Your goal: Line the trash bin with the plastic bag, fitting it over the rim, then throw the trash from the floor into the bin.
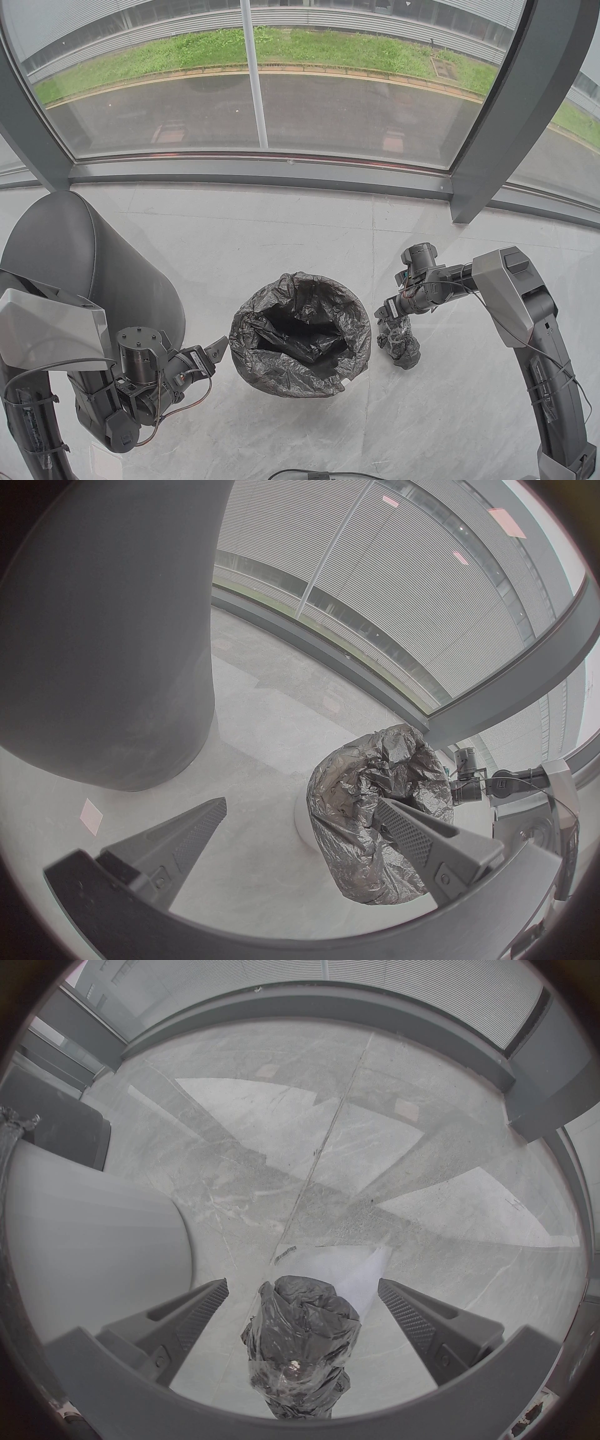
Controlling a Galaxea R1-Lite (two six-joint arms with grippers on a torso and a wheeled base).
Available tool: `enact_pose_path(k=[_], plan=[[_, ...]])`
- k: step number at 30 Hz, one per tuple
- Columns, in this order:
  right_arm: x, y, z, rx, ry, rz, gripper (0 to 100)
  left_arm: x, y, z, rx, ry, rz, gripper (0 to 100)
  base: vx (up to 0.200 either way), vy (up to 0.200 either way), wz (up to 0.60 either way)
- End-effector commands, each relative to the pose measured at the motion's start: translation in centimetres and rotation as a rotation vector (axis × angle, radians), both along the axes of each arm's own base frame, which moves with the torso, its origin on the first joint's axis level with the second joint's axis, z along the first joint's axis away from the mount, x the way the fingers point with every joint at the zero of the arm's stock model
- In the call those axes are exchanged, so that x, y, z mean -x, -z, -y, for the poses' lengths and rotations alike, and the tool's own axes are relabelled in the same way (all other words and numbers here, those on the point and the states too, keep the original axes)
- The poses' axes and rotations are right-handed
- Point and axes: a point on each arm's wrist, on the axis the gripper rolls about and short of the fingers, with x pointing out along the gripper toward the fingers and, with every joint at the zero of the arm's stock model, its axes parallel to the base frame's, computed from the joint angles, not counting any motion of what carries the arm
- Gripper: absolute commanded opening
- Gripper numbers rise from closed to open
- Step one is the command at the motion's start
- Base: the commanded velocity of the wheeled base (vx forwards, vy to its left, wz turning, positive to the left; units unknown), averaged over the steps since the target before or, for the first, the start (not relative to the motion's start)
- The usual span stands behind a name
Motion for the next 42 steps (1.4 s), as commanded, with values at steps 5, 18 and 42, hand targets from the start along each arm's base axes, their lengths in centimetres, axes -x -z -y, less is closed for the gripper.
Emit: enact_pose_path(k=[5, 18, 42], plan=[[0.1, 2.0, -0.1, 0.013, -0.003, -0.053, 100, 0.0, 0.4, 0.1, -0.004, 0.004, -0.010, 100, 0.000, 0.000, 0.00], [1.1, 5.8, -0.2, 0.109, 0.004, -0.153, 0, -0.1, 0.5, 0.2, -0.003, 0.003, -0.012, 100, 0.000, 0.000, 0.00], [5.5, -19.6, -0.6, -0.108, 0.096, 0.235, 0, -0.1, 0.4, 0.1, 0.006, 0.003, 0.011, 100, 0.000, 0.000, 0.00]])
